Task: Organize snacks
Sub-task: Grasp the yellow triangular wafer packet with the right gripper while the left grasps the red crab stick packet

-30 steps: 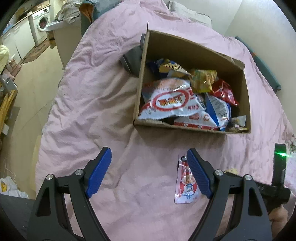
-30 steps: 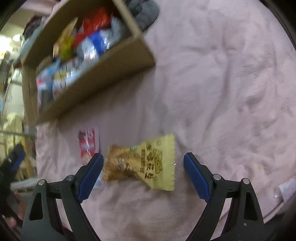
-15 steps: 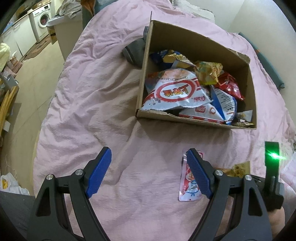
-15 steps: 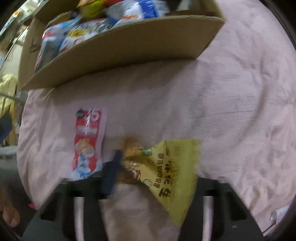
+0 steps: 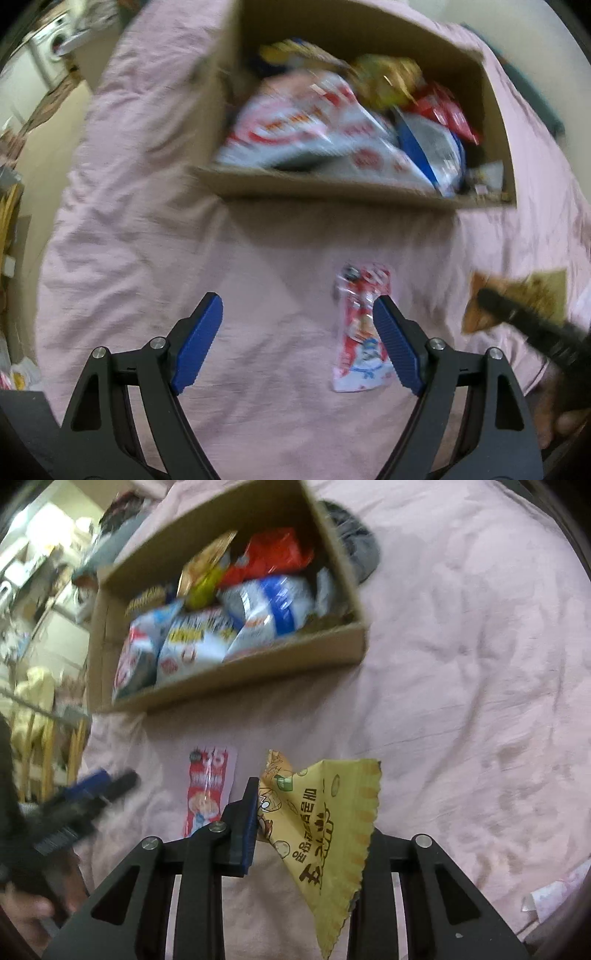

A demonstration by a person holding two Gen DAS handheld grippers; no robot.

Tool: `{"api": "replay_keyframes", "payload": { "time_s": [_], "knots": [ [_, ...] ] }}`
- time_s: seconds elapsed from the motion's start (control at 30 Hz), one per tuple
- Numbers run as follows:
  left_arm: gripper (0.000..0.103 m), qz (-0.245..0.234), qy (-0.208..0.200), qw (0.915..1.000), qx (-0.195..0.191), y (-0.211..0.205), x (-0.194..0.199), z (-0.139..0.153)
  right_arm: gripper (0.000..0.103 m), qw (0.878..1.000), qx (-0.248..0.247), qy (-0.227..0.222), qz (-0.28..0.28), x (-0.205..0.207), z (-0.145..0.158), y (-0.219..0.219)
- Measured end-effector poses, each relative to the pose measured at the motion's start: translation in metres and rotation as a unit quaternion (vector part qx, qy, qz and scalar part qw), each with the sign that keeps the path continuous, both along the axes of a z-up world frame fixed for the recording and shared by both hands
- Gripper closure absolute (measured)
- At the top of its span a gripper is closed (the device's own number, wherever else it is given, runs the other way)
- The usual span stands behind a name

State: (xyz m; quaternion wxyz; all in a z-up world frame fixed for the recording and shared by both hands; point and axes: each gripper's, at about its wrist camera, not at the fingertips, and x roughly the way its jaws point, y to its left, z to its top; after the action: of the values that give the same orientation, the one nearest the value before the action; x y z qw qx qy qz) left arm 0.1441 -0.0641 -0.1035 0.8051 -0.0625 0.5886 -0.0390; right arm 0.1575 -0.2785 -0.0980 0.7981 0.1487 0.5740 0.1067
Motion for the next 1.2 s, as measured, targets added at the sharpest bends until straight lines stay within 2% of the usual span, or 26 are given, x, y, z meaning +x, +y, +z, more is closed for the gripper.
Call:
{"api": "replay_keyframes", "payload": {
  "time_s": [0.17,0.3,0.4,0.53,0.67,0.87,0.97,1.2],
  "knots": [
    [0.022,-0.057,0.032,0.9978,0.014,-0.043,0.003,-0.029,0.075,1.0,0.012,-0.001,-0.025,-0.002,0.006,-0.018],
    [0.022,-0.073,0.062,0.9953,0.016,-0.059,0.004,-0.049,0.075,0.999,0.022,0.006,-0.044,-0.008,0.004,-0.034],
    [0.022,-0.093,0.063,0.9928,0.044,-0.069,0.003,-0.056,0.075,0.998,0.028,0.005,-0.047,-0.009,0.002,-0.029],
    [0.022,-0.108,0.052,0.9912,0.055,-0.077,0.001,-0.056,0.075,0.999,0.033,-0.005,-0.043,-0.009,0.007,-0.027],
    [0.024,-0.106,0.045,0.9922,0.048,-0.076,0.0,-0.055,0.075,0.999,0.031,-0.005,-0.041,-0.011,0.008,-0.028],
    [0.049,-0.095,0.033,0.9934,0.055,-0.059,-0.007,-0.046,0.075,0.999,0.03,-0.004,-0.024,-0.009,0.007,-0.018],
    [0.049,-0.09,0.035,0.9945,0.042,-0.052,-0.011,-0.039,0.075,0.999,0.03,-0.007,-0.012,-0.009,0.008,-0.01],
    [0.049,-0.07,0.021,0.9962,0.047,-0.026,-0.026,-0.022,0.075,0.999,0.033,-0.011,0.006,-0.006,0.01,0.004]
  ]
}}
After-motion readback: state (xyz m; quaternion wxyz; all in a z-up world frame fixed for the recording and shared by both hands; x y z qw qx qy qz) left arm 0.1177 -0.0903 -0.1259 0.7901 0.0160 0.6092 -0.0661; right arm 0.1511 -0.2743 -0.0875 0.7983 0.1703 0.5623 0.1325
